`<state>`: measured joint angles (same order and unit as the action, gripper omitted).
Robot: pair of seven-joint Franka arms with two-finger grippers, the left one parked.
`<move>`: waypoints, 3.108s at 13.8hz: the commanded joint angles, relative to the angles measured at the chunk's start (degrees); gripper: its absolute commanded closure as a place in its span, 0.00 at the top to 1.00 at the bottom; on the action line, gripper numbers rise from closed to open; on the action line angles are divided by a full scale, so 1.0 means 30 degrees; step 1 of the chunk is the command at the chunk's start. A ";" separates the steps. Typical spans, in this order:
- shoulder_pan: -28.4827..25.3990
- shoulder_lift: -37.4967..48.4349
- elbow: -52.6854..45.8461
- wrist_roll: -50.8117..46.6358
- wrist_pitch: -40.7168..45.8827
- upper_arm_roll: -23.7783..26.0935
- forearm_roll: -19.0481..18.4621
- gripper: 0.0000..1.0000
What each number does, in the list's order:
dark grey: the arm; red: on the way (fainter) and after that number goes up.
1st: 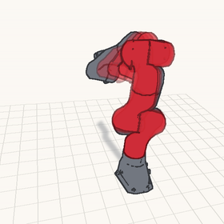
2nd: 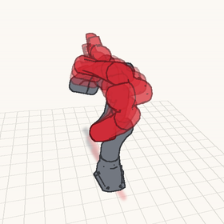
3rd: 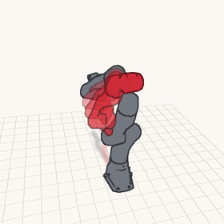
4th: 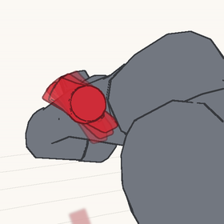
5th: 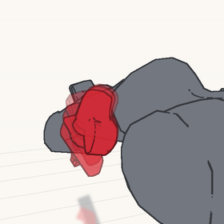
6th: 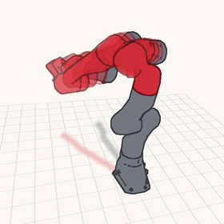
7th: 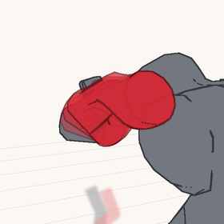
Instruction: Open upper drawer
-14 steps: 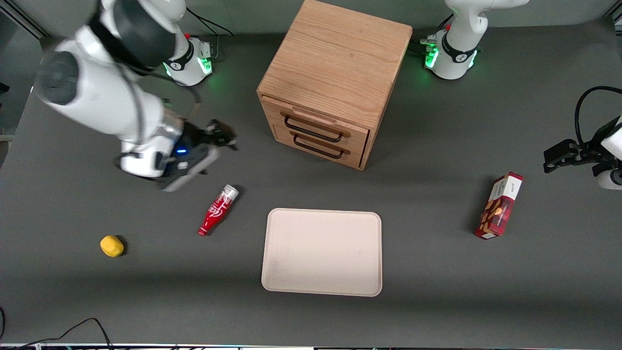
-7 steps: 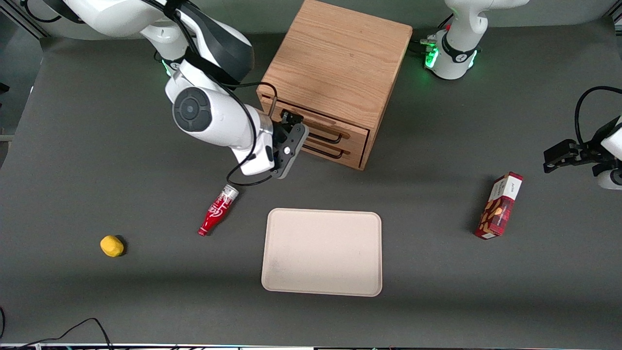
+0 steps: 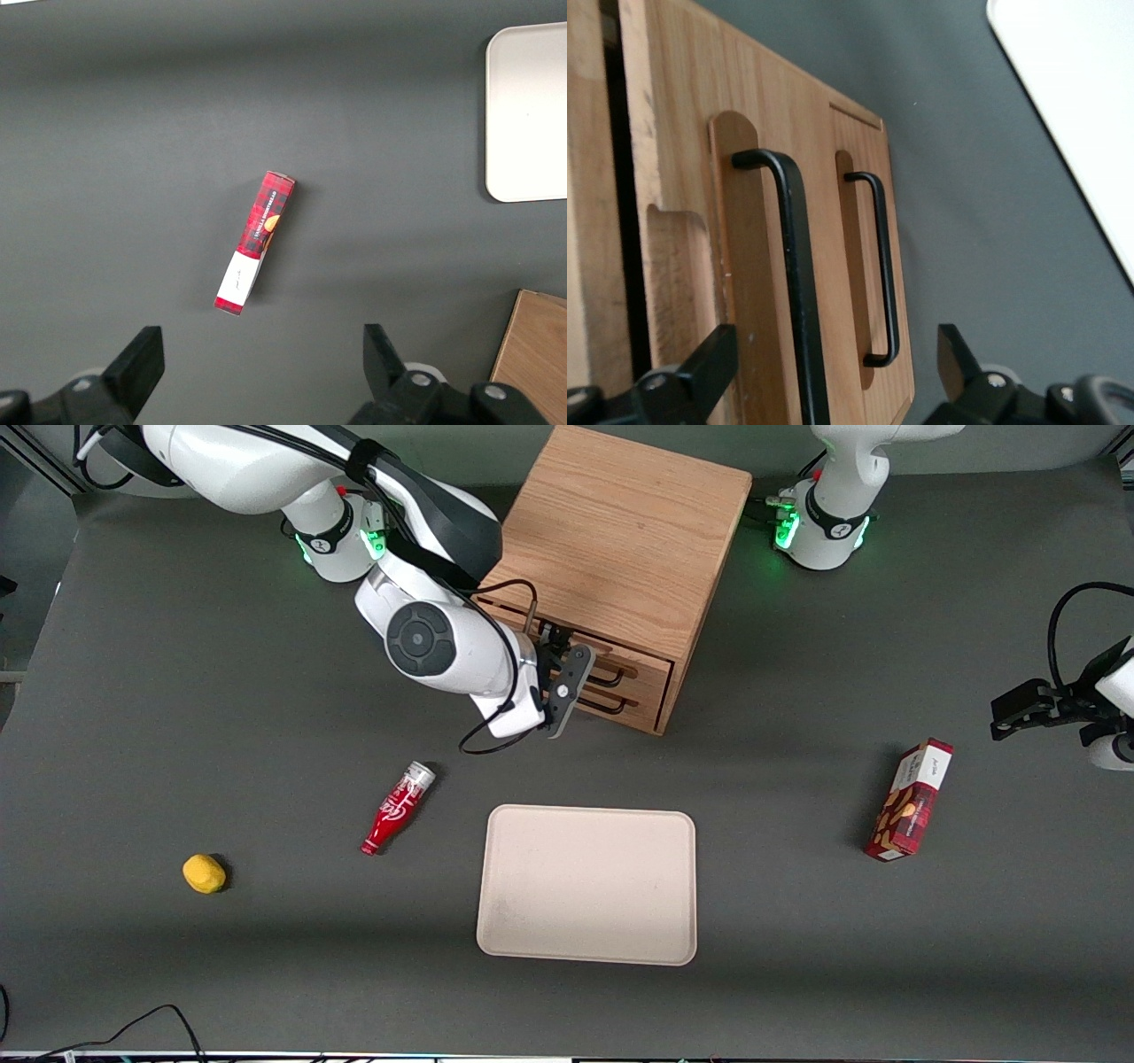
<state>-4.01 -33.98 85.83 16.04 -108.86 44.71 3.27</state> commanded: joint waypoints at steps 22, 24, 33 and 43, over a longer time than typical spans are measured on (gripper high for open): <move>-0.0098 -0.0422 -0.0075 0.0424 -0.1944 -0.1657 -0.1528 1.00; -0.0100 -0.0334 -0.0075 0.0365 -0.2502 -0.1954 -0.1528 1.00; 0.0105 -0.0011 -0.0748 0.0482 -0.2533 -0.3388 -0.1528 1.00; -0.0100 -0.0011 -0.1364 0.0570 -0.3382 -0.4796 -0.1528 1.00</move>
<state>-3.62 -34.64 82.34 16.69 -118.39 31.65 -0.63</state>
